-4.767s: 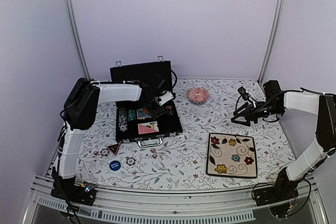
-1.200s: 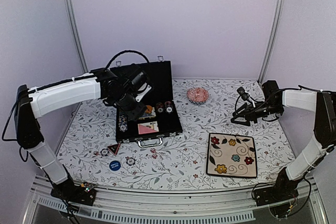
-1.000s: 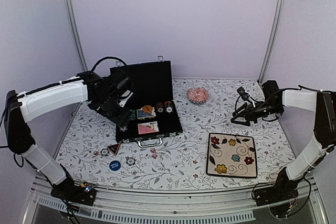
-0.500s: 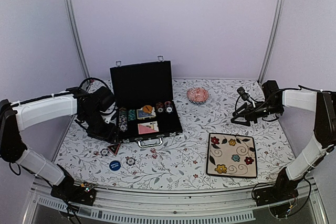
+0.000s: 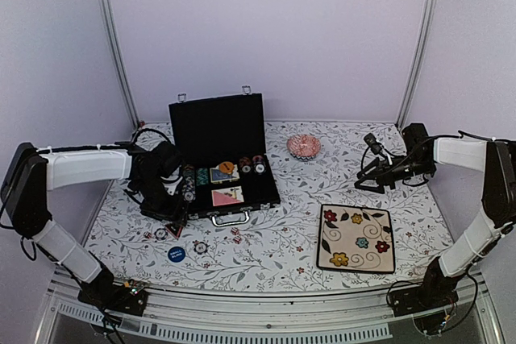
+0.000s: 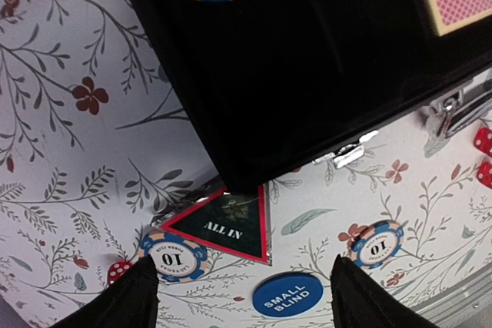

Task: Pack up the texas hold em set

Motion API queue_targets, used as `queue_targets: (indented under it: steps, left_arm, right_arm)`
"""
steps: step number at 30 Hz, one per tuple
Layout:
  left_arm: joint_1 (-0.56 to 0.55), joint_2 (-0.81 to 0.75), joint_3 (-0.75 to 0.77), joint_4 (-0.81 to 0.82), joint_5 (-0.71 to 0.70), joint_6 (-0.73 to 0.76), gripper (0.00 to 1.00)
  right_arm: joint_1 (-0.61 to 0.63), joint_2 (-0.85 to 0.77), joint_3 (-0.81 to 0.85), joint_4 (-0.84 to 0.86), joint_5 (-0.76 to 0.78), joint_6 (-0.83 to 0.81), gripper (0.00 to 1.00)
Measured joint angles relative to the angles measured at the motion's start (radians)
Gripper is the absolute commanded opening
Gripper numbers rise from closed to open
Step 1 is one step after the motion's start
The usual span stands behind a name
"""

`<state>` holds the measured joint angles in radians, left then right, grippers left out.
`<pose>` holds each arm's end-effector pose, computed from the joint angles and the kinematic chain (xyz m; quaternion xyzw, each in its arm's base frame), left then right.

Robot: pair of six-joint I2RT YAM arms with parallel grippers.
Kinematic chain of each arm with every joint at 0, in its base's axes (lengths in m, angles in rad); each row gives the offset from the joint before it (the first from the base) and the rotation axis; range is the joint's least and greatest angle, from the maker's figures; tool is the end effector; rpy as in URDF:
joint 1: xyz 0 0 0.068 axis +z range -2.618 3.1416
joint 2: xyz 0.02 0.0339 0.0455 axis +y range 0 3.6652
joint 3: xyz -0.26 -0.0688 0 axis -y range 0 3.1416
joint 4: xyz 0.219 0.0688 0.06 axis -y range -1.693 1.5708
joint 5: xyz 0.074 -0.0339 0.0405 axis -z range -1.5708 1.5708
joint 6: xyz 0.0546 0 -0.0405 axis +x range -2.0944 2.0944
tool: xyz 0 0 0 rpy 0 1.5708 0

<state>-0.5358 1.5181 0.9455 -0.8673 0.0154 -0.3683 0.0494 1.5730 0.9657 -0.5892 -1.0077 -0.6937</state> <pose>0.2057 -0.1231 0.1774 0.0840 0.9943 -0.0355 0.0555 0.2698 0.0596 0.2018 -0.3961 0.7691 0.3984 0.3047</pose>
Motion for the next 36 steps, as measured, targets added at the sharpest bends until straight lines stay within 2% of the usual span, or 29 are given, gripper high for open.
queue_targets:
  steps: [9,10,11,12,18,31,36]
  left_arm:
    - [0.032,0.082,-0.019,0.024,-0.007,-0.029,0.8]
    - [0.036,0.082,-0.022,0.028,-0.006,-0.031,0.91]
    - [0.04,0.082,-0.024,0.035,-0.005,-0.034,0.96]
    - [0.042,0.084,-0.025,0.042,-0.004,-0.035,0.97]
    - [0.051,0.111,-0.027,0.087,0.003,-0.047,0.97]
    - [0.056,0.143,-0.027,0.114,0.004,-0.055,0.81]
    - [0.056,0.143,-0.027,0.114,0.006,-0.061,0.81]
  right_arm:
    - [0.0,0.0,0.004,-0.006,0.001,-0.003,0.78]
    - [0.0,0.0,0.004,-0.006,0.001,-0.003,0.78]
    - [0.0,0.0,0.004,-0.006,0.001,-0.003,0.78]
    - [0.0,0.001,0.004,-0.007,0.001,-0.003,0.78]
    - [0.0,0.008,0.006,-0.016,0.001,-0.005,0.78]
    - [0.0,0.015,0.01,-0.02,0.002,-0.008,0.78]
    - [0.0,0.021,0.01,-0.025,0.002,-0.011,0.78]
